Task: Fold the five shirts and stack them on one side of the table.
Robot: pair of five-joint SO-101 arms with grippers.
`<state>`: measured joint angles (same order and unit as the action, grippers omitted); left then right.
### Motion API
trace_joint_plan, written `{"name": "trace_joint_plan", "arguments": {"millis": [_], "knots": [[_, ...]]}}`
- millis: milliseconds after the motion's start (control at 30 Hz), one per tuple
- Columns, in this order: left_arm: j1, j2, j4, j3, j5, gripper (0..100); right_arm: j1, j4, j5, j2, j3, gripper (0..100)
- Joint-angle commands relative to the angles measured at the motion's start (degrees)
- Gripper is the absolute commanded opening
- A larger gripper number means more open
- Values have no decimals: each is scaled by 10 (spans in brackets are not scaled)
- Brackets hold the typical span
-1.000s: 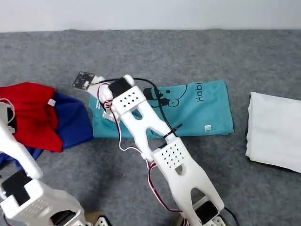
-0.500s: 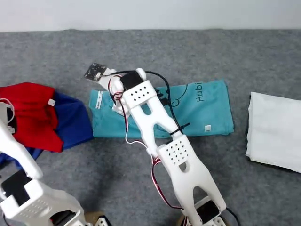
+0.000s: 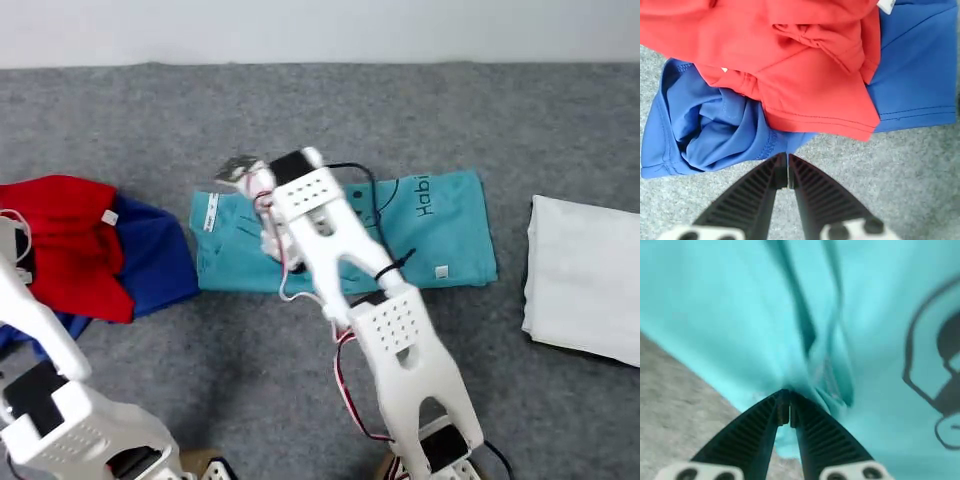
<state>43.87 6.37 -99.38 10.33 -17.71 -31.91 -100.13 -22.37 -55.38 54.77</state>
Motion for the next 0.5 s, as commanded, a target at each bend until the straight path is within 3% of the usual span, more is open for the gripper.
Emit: {"name": "trace_joint_plan", "arguments": {"millis": [0, 300, 467], "knots": [[-1, -31, 10, 1, -2, 14, 39, 18, 4, 19, 11, 15], [-1, -31, 11, 1, -3, 14, 21, -30, 14, 17, 131, 15], [-1, -32, 11, 4, -6, 14, 27, -29, 31, 92, 101, 16]]}}
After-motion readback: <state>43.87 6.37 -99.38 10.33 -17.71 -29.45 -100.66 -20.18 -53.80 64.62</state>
